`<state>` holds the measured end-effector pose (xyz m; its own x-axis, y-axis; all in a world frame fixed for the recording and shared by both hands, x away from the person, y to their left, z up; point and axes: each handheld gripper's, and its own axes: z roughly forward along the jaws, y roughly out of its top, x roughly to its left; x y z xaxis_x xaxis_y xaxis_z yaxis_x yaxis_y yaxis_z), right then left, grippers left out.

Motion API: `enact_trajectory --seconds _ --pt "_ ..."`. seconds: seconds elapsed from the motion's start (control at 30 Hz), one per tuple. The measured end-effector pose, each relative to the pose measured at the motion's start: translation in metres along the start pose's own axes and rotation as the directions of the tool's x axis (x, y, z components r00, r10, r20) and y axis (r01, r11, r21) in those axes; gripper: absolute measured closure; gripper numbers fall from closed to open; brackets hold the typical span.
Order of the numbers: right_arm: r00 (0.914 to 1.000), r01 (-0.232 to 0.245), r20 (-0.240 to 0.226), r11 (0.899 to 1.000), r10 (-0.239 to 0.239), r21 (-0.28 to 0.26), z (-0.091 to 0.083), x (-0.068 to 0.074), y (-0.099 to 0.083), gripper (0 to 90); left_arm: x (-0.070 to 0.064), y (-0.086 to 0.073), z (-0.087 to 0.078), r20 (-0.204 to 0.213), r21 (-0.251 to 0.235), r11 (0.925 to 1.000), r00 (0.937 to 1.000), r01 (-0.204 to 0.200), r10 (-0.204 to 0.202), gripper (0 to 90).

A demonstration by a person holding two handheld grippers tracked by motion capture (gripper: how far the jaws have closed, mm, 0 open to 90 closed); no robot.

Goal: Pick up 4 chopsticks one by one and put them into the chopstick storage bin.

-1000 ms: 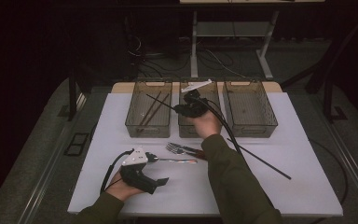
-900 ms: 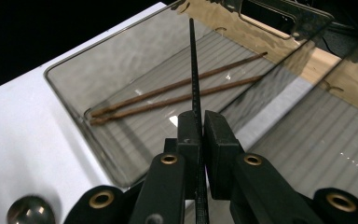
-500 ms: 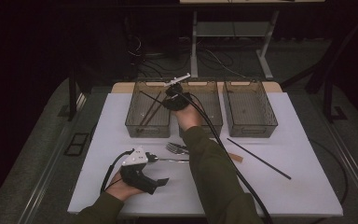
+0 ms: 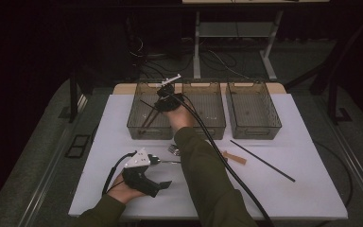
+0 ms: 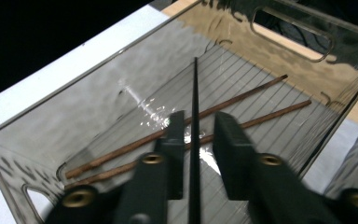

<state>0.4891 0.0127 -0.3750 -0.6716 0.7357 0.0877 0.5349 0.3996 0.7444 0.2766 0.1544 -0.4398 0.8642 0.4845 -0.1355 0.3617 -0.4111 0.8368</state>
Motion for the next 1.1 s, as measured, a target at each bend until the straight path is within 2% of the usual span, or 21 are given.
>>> enact_trajectory --seconds 0.07,0.23,0.43,0.67,0.9,1.03,1.1 --pt "1.0000 0.002 -0.002 1.000 -0.002 0.001 -0.002 0.000 0.000 64.1 0.000 0.000 0.000 0.000 0.000 1.0000 1.0000 0.000 0.000 0.0" --pt "0.9999 -0.001 -0.017 1.000 0.001 0.004 -0.008 -0.002 0.000 55.3 0.001 0.000 -0.001 0.000 0.004 1.0000 1.0000 -0.007 0.007 0.0" --pt "0.9976 0.011 -0.068 1.000 -0.012 -0.019 -0.021 -0.003 -0.004 47.2 0.001 0.000 -0.001 0.001 0.001 0.9999 0.9999 -0.013 0.013 0.0" --pt "0.9898 0.035 -0.137 0.999 -0.039 -0.031 -0.043 -0.006 -0.018 38.4 0.000 0.000 -0.001 0.001 0.003 0.9999 0.9999 -0.014 0.014 0.0" --pt "0.9828 0.078 -0.164 0.996 -0.084 -0.043 -0.071 -0.013 -0.037 34.7 -0.001 0.000 0.000 0.006 0.001 1.0000 1.0000 -0.002 0.002 0.0" --pt "0.9805 0.077 -0.177 0.995 -0.086 -0.060 -0.087 -0.019 -0.047 32.6 -0.001 0.000 -0.001 0.003 0.007 1.0000 1.0000 -0.007 0.007 0.0" --pt "0.9779 0.088 -0.184 0.994 -0.099 -0.069 -0.094 -0.021 -0.052 28.4 -0.002 0.000 0.000 0.003 0.001 1.0000 1.0000 -0.002 0.002 0.0"
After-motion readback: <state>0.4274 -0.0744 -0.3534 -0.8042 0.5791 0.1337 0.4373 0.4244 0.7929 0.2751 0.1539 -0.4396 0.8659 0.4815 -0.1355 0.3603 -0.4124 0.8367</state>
